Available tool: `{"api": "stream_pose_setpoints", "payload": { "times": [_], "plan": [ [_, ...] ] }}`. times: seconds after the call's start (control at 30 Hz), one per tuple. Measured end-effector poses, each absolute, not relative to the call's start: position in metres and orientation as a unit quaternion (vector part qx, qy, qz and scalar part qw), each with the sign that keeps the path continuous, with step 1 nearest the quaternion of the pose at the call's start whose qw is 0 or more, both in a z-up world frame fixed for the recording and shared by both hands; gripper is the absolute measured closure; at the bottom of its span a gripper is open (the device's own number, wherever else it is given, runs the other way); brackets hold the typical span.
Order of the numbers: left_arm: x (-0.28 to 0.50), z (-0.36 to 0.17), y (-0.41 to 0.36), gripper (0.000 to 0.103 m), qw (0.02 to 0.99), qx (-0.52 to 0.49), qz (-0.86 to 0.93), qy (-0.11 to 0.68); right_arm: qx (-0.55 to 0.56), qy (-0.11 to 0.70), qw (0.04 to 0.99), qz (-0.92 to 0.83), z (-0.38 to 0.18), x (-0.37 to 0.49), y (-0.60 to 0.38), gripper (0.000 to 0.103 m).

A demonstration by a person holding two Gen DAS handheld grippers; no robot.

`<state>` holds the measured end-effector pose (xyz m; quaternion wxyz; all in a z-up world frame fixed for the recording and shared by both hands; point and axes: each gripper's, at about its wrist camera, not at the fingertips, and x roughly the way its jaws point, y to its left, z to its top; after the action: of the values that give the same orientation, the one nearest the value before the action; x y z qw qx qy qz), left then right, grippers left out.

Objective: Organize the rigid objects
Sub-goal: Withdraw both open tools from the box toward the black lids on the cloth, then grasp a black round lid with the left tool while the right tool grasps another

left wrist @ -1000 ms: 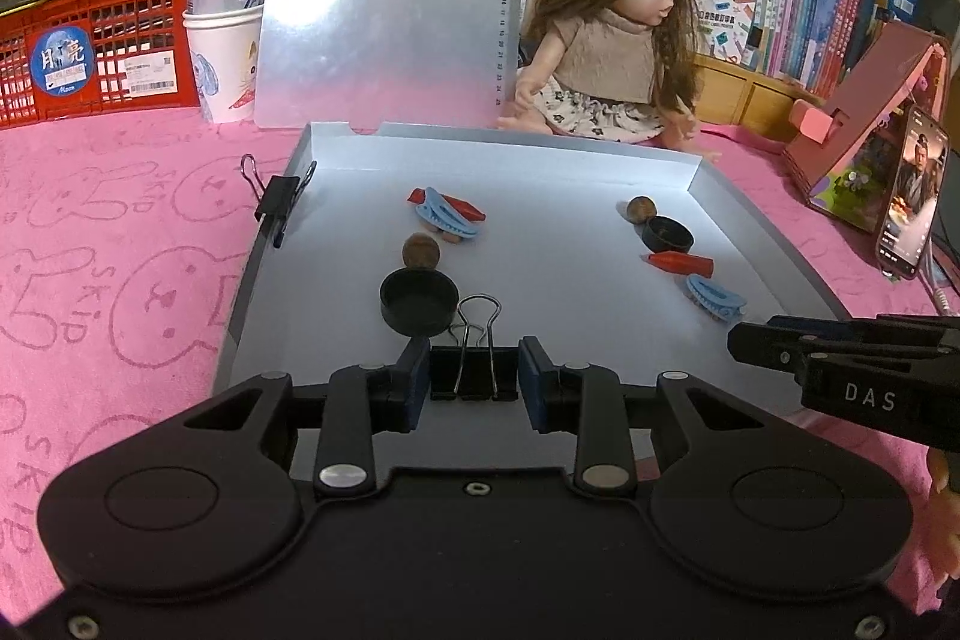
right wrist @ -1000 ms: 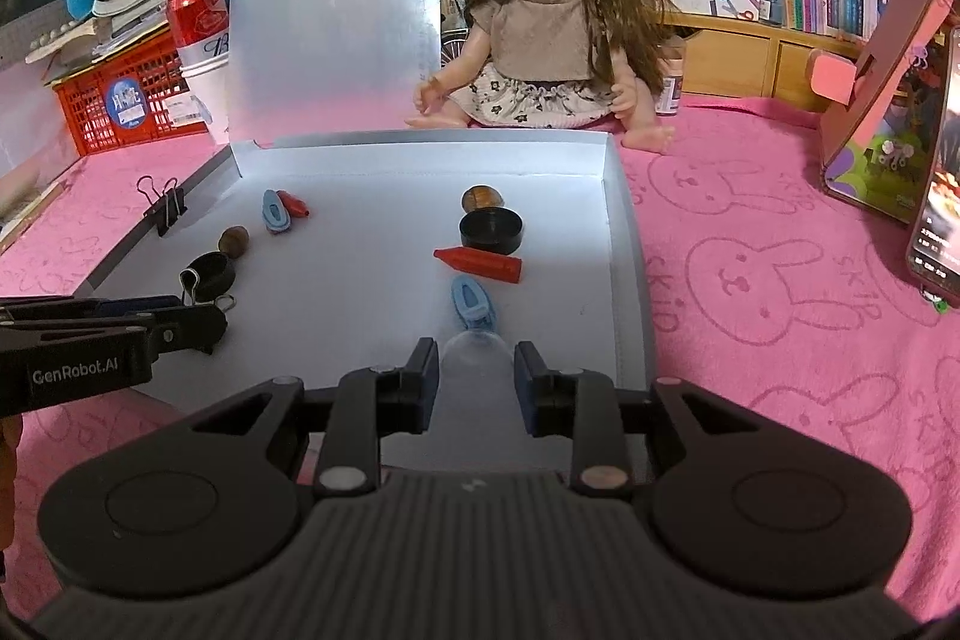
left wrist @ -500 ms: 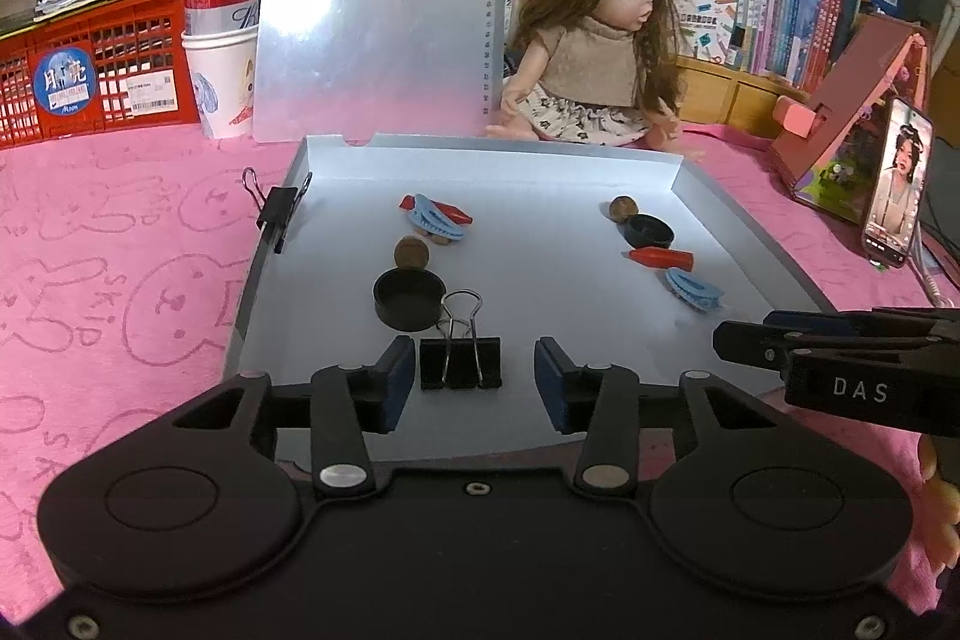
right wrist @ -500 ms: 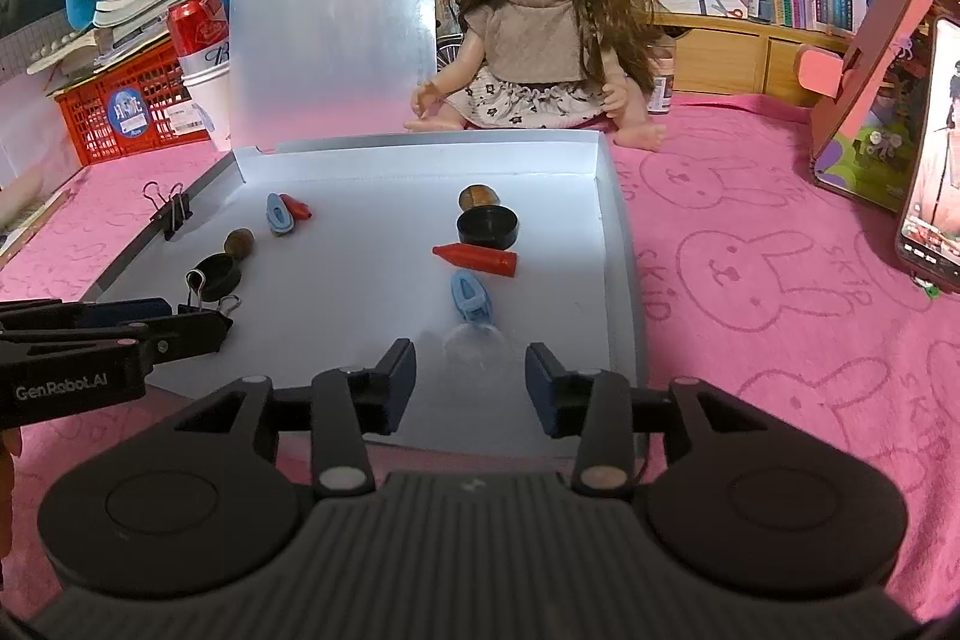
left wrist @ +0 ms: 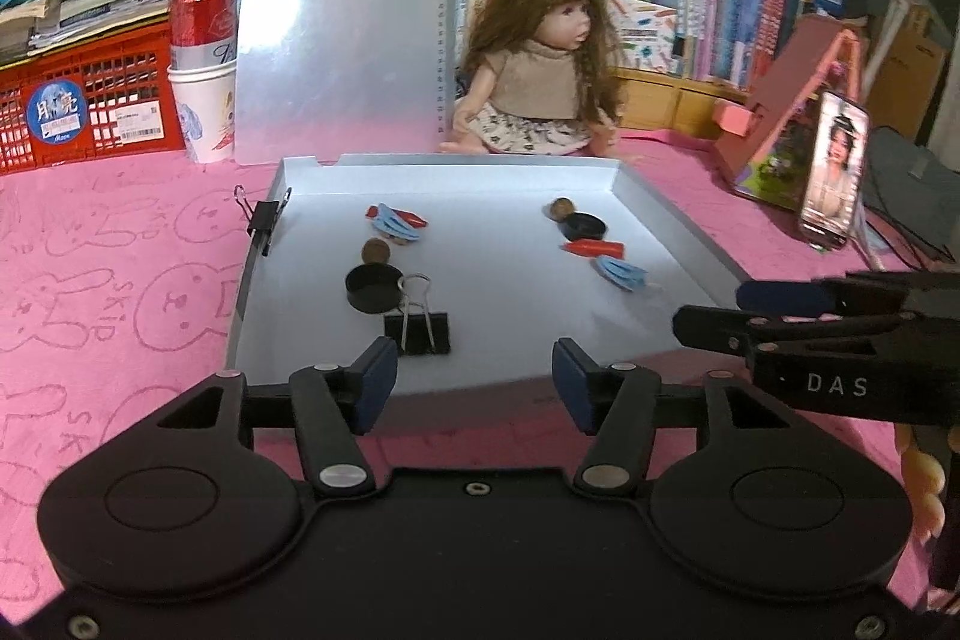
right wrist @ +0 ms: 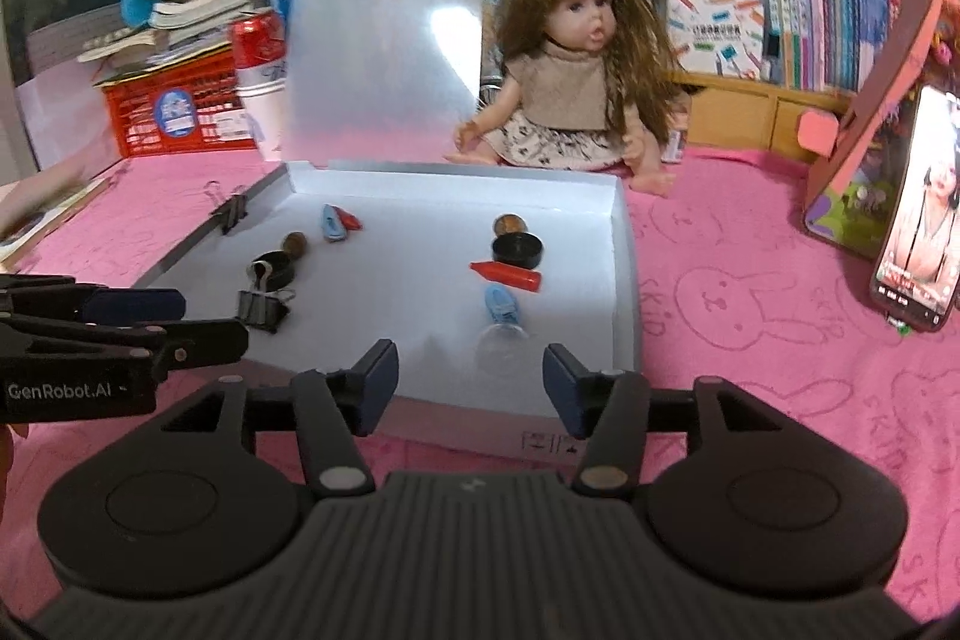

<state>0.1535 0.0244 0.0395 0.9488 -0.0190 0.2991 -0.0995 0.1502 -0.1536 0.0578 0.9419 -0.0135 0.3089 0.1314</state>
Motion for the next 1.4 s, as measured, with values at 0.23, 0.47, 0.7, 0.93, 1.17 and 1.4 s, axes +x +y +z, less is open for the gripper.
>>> {"api": "stream_pose_setpoints", "payload": {
  "times": [0.23, 0.47, 0.7, 0.93, 1.17, 1.4],
  "plan": [
    [0.117, 0.042, 0.021, 0.042, 0.948, -0.006, -0.123, 0.292, -0.036, 0.295, 0.941, 0.16, 0.062, 0.122, -0.155, 0.025],
    [0.088, 0.037, 0.019, 0.041, 0.944, -0.011, -0.143, 0.299, -0.052, 0.293, 0.941, 0.162, 0.058, 0.099, -0.162, 0.021],
    [0.061, 0.03, 0.011, 0.04, 0.939, 0.001, -0.157, 0.305, -0.04, 0.293, 0.943, 0.151, 0.06, 0.089, -0.171, 0.021],
    [0.037, 0.023, 0.005, 0.041, 0.934, 0.009, -0.178, 0.31, -0.048, 0.29, 0.943, 0.155, 0.06, 0.074, -0.171, 0.02],
    [0.03, 0.009, -0.004, 0.06, 0.925, 0.023, -0.199, 0.322, -0.05, 0.3, 0.94, 0.157, 0.051, 0.072, -0.168, 0.02],
    [0.033, 0.004, -0.007, 0.078, 0.928, 0.024, -0.184, 0.322, -0.048, 0.305, 0.937, 0.161, 0.046, 0.073, -0.165, 0.02]
  ]
}}
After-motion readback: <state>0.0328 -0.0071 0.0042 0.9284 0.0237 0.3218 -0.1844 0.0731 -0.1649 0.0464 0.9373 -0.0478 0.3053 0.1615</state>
